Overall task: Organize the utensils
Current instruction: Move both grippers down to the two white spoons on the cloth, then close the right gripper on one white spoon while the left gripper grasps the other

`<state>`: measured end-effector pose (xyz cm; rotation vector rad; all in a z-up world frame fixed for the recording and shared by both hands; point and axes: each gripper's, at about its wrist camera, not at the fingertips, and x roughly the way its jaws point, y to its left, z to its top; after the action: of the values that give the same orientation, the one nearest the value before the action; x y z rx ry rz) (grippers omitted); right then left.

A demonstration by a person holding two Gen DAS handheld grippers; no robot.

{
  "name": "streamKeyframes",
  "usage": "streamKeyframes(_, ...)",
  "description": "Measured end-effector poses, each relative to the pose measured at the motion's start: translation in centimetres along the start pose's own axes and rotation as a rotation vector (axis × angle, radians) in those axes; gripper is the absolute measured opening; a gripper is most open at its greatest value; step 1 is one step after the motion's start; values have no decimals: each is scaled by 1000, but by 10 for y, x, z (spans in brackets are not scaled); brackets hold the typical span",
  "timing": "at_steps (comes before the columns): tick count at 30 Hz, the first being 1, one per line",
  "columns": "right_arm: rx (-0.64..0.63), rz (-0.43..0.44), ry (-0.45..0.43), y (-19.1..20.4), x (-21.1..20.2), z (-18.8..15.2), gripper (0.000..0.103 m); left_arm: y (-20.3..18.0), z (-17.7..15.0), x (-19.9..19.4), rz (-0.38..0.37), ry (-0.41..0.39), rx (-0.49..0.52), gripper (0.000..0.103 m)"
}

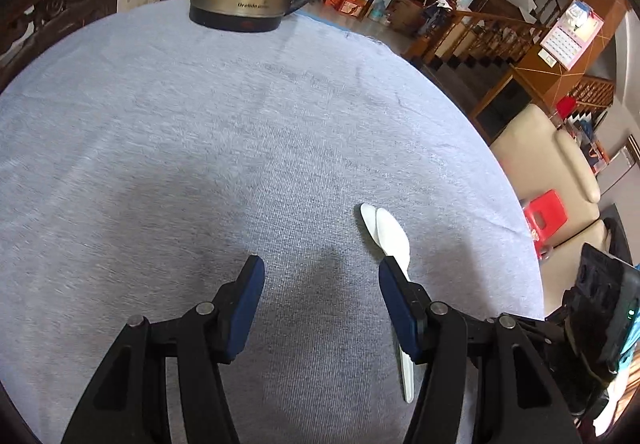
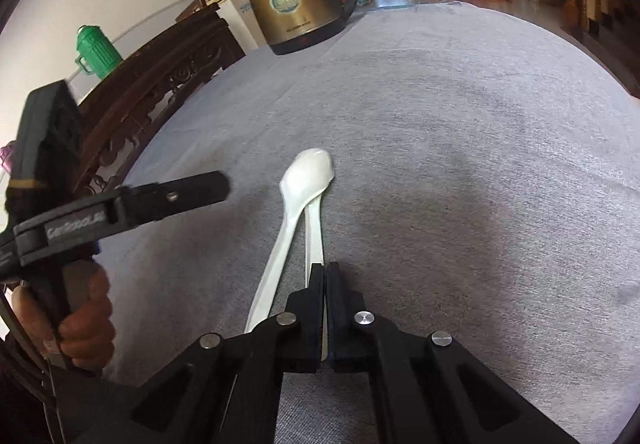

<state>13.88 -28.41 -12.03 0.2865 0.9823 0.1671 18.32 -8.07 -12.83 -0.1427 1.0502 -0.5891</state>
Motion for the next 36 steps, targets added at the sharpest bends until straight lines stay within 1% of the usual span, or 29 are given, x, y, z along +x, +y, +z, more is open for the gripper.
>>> streamKeyframes(2,8,29,4,-1,1,-2,2,-2,-5,3,0,8,17,60)
streamKeyframes(3,17,57,9,0,2,-3,2,-6,-9,2,7,-9,44,61)
streamKeyframes(4,21,76,8,1,3,-3,2,-8,-11,1,4,-9,66,61)
streamKeyframes(7,-23,79,-1,10,4,-6,2,-14,-19,-1,-13,-7,111,62)
streamKeyframes(9,-15,99,-2,11,7,-6,2,-18,-22,-1,-13,-7,132,63)
streamKeyframes(13,-16,122,2,16,13,-4,2,-16,-17,0,-38,-11,98,63)
streamKeyframes(16,-18,147,9,17,14,-5,2,-13,-16,1,-40,-20,84,63)
streamKeyframes(21,-10,200,19,15,19,-9,2,-22,-22,3,13,-57,131,63)
streamKeyframes(24,-31,220,32,17,18,-13,2,-23,-23,5,21,-70,141,63)
streamKeyframes(26,-45,215,32,18,17,-14,2,-23,-24,5,45,-78,160,57)
streamKeyframes(27,-43,214,33,18,18,-13,1,-24,-25,5,67,-81,181,51)
streamKeyframes(29,-34,209,31,16,18,-12,1,-22,-26,2,57,-78,189,46)
streamKeyframes(30,-37,202,29,16,18,-12,1,-18,-27,0,50,-73,189,42)
streamKeyframes(31,-41,196,26,16,18,-12,1,-15,-28,-2,52,-70,192,40)
streamKeyframes(34,-48,171,20,17,19,-10,1,-7,-31,-10,63,-60,206,40)
streamKeyframes(36,-51,165,21,17,20,-9,1,-3,-35,-14,107,-57,228,35)
